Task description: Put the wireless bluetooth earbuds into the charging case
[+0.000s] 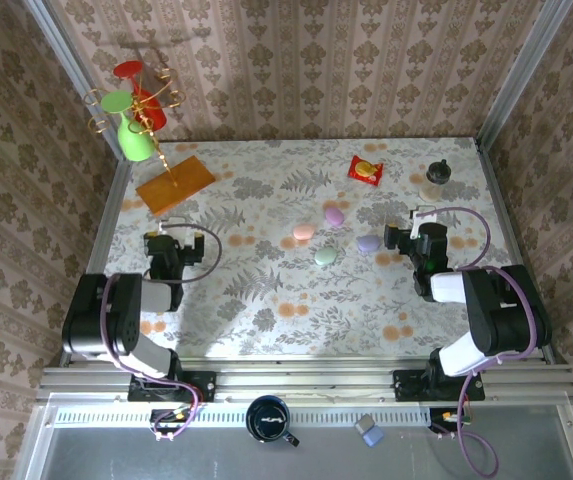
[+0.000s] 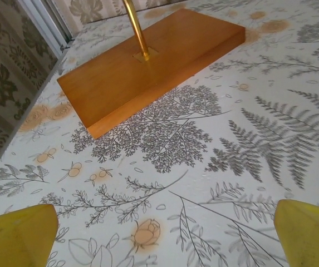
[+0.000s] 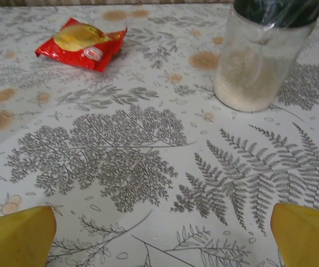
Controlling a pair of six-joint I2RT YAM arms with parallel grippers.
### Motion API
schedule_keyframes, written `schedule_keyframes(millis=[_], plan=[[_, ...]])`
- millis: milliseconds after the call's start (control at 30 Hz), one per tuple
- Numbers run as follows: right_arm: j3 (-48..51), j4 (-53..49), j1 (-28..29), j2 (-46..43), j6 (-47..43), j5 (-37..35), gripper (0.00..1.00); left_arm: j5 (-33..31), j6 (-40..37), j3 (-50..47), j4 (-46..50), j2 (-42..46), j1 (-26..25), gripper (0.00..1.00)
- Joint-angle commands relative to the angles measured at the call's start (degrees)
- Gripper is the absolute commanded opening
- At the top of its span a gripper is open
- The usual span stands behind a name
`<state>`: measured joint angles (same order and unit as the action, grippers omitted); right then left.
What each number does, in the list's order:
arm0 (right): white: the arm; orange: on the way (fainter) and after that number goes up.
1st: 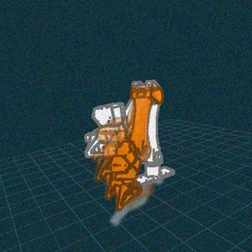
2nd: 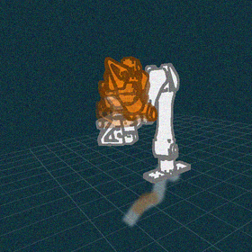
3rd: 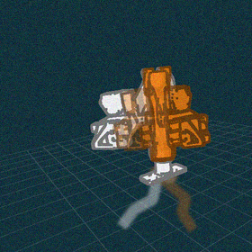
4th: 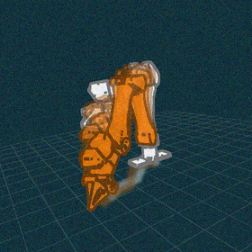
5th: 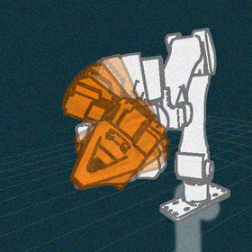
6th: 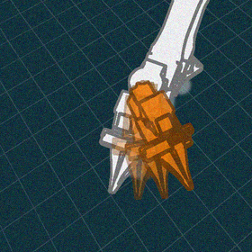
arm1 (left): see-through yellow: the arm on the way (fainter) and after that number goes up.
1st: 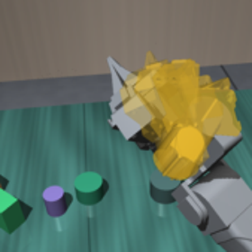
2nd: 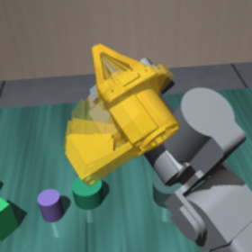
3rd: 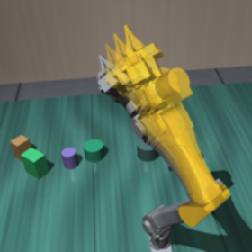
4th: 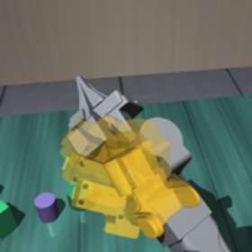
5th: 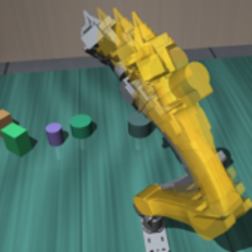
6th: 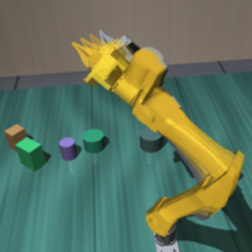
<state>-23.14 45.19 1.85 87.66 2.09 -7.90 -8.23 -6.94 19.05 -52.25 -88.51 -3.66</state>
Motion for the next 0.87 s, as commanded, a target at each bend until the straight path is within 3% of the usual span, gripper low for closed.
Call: schedule_keyframes(millis=[0, 367, 833], plan=[[-0.2, 3.6, -0.4, 0.1, 0.0, 2.2, 1.00, 1.2, 4.1, 3.0, -0.5, -0.3, 1.1, 1.00], [-0.3, 3.7, -0.4, 0.2, -0.1, 2.3, 1.00, 0.0, 2.5, 2.2, -3.2, -0.9, 0.1, 1.00], [-0.2, 3.8, -0.4, 0.1, -0.1, 2.2, 1.00, 3.0, 3.0, 3.0, -1.3, -0.8, 1.3, 1.00]])
